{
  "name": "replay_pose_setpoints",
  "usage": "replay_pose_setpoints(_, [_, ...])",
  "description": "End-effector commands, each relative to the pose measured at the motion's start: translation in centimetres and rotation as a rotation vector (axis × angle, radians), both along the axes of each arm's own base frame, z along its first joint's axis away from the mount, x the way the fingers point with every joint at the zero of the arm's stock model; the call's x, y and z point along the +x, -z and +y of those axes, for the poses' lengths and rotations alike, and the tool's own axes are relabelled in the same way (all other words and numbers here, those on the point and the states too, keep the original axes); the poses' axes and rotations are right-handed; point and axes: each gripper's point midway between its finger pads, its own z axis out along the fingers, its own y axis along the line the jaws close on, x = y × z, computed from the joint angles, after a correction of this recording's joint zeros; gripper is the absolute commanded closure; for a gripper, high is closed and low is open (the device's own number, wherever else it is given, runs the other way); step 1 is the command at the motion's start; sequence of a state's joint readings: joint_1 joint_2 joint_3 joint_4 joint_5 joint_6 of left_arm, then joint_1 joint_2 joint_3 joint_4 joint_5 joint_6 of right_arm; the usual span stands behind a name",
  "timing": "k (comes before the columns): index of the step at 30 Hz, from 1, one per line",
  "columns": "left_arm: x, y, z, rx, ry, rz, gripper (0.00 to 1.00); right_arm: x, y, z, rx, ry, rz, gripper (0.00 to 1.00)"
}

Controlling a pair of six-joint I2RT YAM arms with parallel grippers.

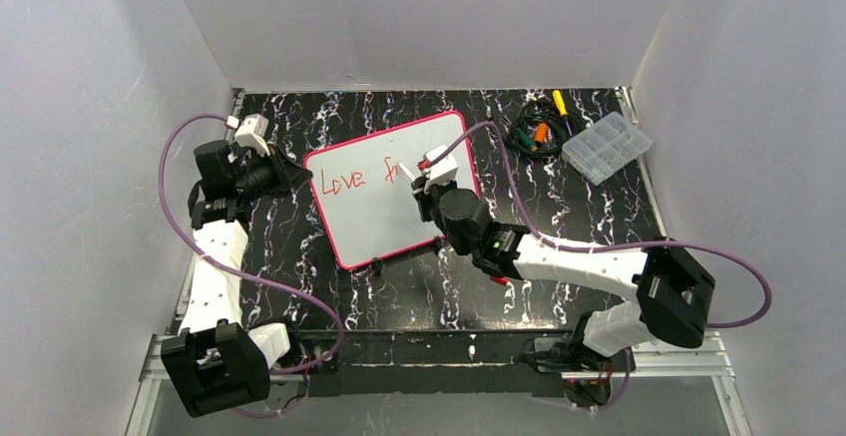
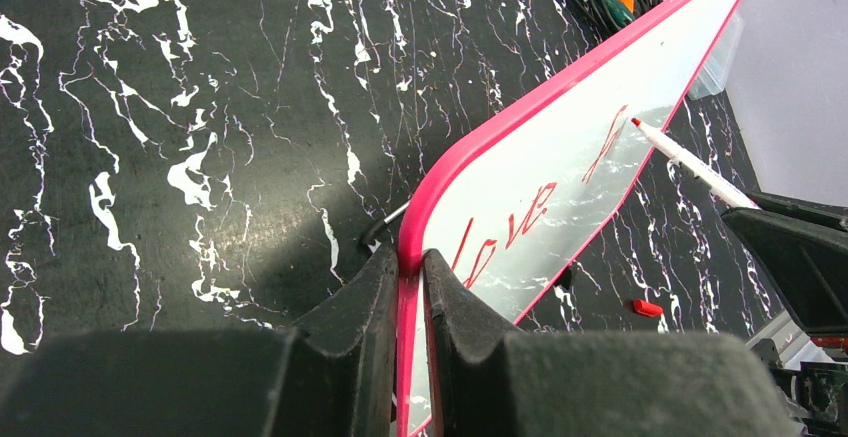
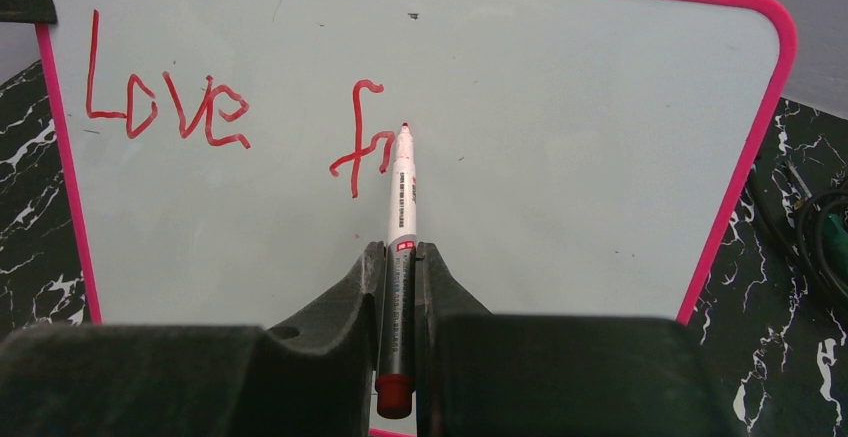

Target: Write a sentence on the whiteboard

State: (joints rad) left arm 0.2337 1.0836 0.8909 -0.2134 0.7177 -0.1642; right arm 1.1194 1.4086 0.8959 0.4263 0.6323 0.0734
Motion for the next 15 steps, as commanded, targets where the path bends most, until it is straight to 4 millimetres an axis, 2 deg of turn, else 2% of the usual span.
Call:
replay_pose_setpoints(1, [-0.54,0.1,-0.28,-0.002,0.017,0.006,0.97,0.57,-3.21,1.0,0.078,0.004,-0.054,0.99])
replay_pose_setpoints(15, [-0.53,0.1,-0.29,-0.003,0.016,0.006,0.97,0.98,-2.65,1.14,0.06,0.02,-0.051,0.99])
